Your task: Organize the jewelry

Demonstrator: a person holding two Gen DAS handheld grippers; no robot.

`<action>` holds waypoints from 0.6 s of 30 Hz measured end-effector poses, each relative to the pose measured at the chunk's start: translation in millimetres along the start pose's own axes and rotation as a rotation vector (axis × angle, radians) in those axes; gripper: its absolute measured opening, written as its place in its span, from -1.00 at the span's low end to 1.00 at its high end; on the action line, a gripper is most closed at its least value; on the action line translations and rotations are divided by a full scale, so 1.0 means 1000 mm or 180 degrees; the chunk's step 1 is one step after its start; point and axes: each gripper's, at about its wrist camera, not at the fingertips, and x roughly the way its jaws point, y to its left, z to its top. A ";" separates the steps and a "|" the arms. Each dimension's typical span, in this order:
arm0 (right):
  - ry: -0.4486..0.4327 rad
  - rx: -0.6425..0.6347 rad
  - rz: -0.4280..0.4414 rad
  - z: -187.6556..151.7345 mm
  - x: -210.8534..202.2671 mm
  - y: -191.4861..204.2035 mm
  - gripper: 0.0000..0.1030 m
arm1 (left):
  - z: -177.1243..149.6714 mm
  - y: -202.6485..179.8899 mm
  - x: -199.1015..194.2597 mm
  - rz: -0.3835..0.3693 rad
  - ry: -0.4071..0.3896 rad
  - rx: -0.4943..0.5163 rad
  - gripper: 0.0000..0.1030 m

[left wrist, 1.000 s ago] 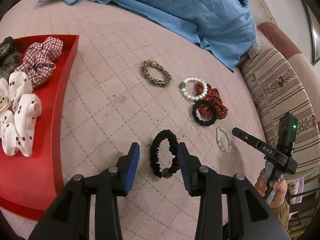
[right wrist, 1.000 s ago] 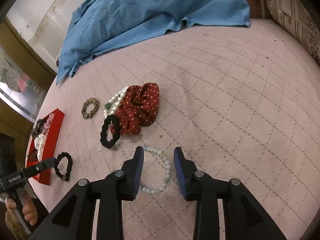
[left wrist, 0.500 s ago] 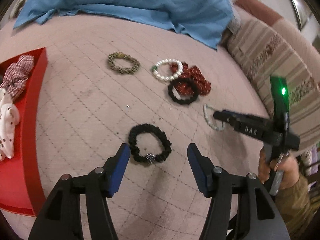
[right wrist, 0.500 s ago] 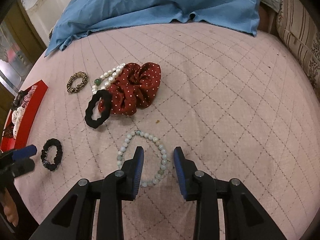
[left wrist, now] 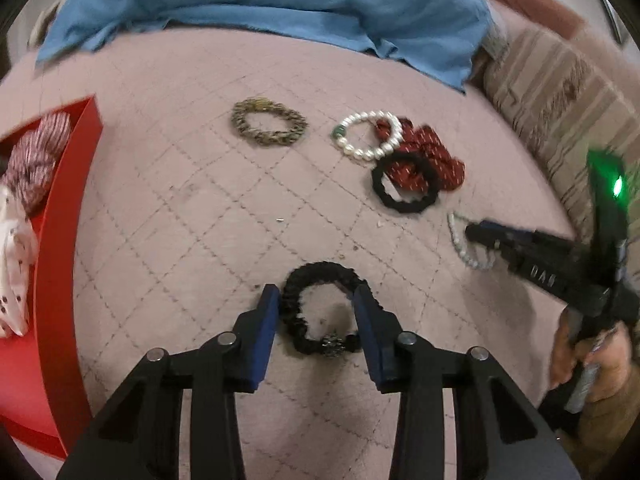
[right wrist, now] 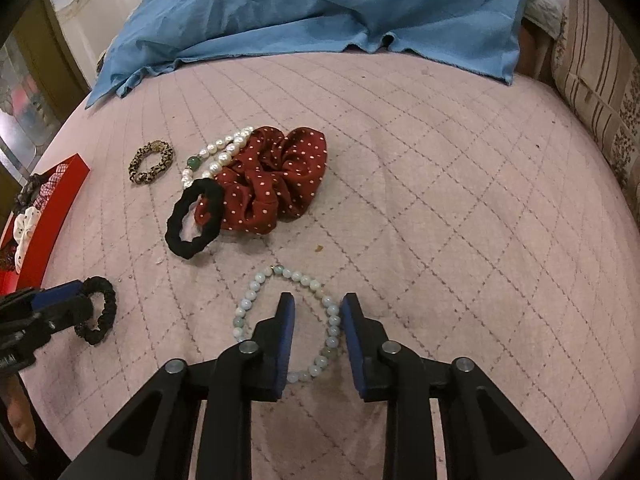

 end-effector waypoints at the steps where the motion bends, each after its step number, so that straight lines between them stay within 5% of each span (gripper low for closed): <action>1: -0.0012 -0.0009 0.0004 0.000 0.000 0.001 -0.66 | -0.001 -0.005 0.000 0.0056 -0.0009 0.0077 -0.42; 3: -0.0036 -0.0006 0.0080 0.001 -0.002 0.003 -0.87 | -0.002 -0.011 -0.001 0.0034 0.0022 0.0143 -0.87; 12: -0.0398 0.0187 0.0357 -0.008 -0.033 0.012 -0.87 | -0.004 0.014 -0.065 -0.0232 -0.0369 -0.0161 -0.87; 18: -0.0611 0.0184 0.0331 -0.025 -0.060 0.033 -0.87 | -0.011 0.065 -0.122 -0.0279 -0.0717 -0.0390 -0.87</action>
